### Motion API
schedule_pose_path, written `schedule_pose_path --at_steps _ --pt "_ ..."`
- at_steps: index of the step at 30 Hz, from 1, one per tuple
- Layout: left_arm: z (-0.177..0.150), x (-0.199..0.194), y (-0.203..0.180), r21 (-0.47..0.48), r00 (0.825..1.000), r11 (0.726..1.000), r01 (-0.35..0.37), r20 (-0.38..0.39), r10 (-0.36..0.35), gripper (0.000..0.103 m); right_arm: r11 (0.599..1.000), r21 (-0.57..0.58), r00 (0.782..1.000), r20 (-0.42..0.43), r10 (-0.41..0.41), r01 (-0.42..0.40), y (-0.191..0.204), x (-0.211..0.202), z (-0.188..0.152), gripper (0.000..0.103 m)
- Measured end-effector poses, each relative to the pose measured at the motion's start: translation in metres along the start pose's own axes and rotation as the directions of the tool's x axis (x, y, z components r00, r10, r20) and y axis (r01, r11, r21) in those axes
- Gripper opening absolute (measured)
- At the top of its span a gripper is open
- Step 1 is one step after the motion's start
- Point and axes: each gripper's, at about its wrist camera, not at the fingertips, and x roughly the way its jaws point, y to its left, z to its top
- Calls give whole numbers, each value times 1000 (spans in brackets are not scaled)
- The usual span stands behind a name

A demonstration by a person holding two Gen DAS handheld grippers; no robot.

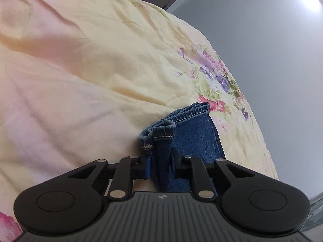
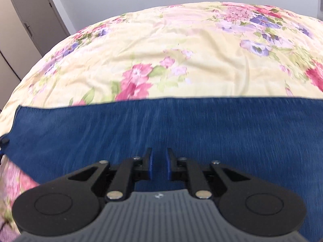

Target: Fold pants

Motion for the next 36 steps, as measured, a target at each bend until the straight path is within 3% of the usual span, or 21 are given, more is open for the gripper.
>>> schedule_pose_path --at_steps 2,9,16,22,29,36 --pt "-1 3 0 2 1000 1000 -4 4 4 16 999 6 999 4 -33 33 -1 17 16 0" --pt "1 12 3 24 1000 1000 -14 -14 14 14 997 65 998 -42 -37 39 -15 68 47 0" --pt "0 12 3 36 1000 999 -13 -9 14 12 997 58 997 -54 -56 59 -11 69 46 0" --pt "0 11 5 18 1000 1000 -5 -7 5 12 999 9 993 -108 -40 41 6 30 8 0" --pt "1 9 0 27 1000 1000 -16 -7 17 11 996 84 987 -160 -5 18 1 -15 -60 0" --pt "1 -9 -23 79 999 997 -23 38 20 9 991 129 987 -158 0 20 -8 -12 -82 0"
